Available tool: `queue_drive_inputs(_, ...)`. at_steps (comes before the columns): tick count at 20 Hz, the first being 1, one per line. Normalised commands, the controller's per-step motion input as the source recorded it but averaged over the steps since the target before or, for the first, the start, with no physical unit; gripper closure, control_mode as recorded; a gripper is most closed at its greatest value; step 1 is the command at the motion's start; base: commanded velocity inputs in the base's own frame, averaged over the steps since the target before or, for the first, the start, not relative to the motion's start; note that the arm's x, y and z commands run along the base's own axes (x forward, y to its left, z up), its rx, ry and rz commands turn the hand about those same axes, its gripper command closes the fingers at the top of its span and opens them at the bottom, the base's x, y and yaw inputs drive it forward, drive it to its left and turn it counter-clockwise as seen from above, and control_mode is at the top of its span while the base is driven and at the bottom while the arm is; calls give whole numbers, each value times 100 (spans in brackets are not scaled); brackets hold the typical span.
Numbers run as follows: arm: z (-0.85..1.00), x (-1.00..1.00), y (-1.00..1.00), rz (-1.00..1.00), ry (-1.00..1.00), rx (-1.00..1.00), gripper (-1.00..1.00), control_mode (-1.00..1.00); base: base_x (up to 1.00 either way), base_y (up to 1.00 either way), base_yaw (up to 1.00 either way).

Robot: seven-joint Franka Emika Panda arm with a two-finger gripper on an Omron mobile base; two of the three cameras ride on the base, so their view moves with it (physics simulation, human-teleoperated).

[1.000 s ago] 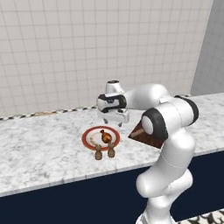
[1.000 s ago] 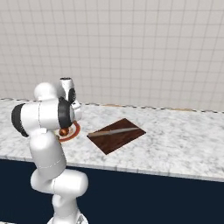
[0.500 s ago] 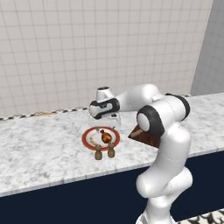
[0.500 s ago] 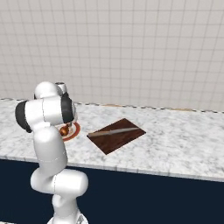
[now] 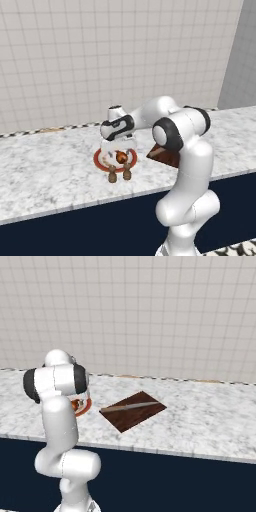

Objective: Pick up the knife from the drawer and place it on the cutting board. Then place the meat from the plate to the cutting board.

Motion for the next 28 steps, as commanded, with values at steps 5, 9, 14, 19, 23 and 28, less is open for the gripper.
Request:
queue_drive_inputs(5,-28,0,6,13,1,0,-100,-100,0,0,0)
queue_drive_inputs(9,-19,0,22,8,0,0,100,-100,0,0,0)
queue_drive_inputs(14,2,0,2,5,0,0,100,-100,0,0,0)
queue_drive_inputs(19,76,-14,-14,4,0,0,100,-100,0,0,0)
queue_drive_inputs(23,96,-28,-36,0,0,0,100,-100,0,0,0)
queue_drive_inputs(28,35,-50,-75,0,-2,1,100,-100,0,0,0)
